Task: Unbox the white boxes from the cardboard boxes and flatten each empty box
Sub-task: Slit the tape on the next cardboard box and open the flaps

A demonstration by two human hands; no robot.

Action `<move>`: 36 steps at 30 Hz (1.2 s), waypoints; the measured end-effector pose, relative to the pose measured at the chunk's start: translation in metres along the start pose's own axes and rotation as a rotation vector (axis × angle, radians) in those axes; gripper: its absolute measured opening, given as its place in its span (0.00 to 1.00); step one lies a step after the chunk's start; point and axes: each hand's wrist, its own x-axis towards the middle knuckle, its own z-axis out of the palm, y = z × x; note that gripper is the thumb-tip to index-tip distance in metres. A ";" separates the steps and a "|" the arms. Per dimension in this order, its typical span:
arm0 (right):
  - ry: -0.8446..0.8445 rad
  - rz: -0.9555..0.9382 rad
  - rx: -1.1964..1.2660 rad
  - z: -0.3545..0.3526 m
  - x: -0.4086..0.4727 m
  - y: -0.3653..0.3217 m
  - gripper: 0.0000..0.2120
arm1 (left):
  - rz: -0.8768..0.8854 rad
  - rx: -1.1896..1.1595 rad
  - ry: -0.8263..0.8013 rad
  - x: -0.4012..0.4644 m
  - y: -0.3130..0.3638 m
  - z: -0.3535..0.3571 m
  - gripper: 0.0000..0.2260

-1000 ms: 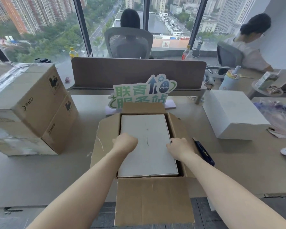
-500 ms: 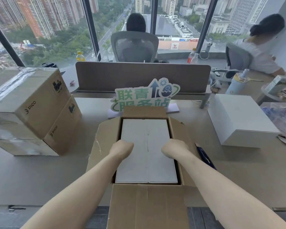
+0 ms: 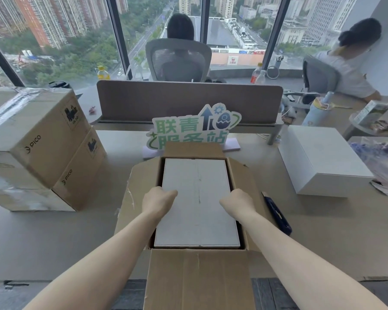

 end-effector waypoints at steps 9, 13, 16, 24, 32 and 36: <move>0.293 -0.064 0.065 0.010 -0.006 0.022 0.23 | 0.081 0.037 0.120 -0.003 -0.001 -0.005 0.19; 0.353 -0.098 0.093 0.009 -0.006 0.020 0.27 | 0.120 0.068 0.155 -0.004 0.002 -0.011 0.20; 0.381 -0.131 0.164 0.007 -0.006 0.020 0.27 | 0.160 0.047 0.192 -0.005 0.006 -0.018 0.21; 0.520 -0.198 0.234 -0.016 -0.026 0.003 0.25 | 0.232 -0.018 0.280 -0.014 0.020 -0.047 0.16; 0.656 -0.204 0.315 -0.063 -0.039 -0.006 0.17 | 0.341 -0.126 0.309 -0.033 0.057 -0.074 0.09; 0.744 -0.237 0.388 -0.106 -0.046 0.001 0.17 | 0.441 -0.185 0.319 -0.050 0.104 -0.076 0.07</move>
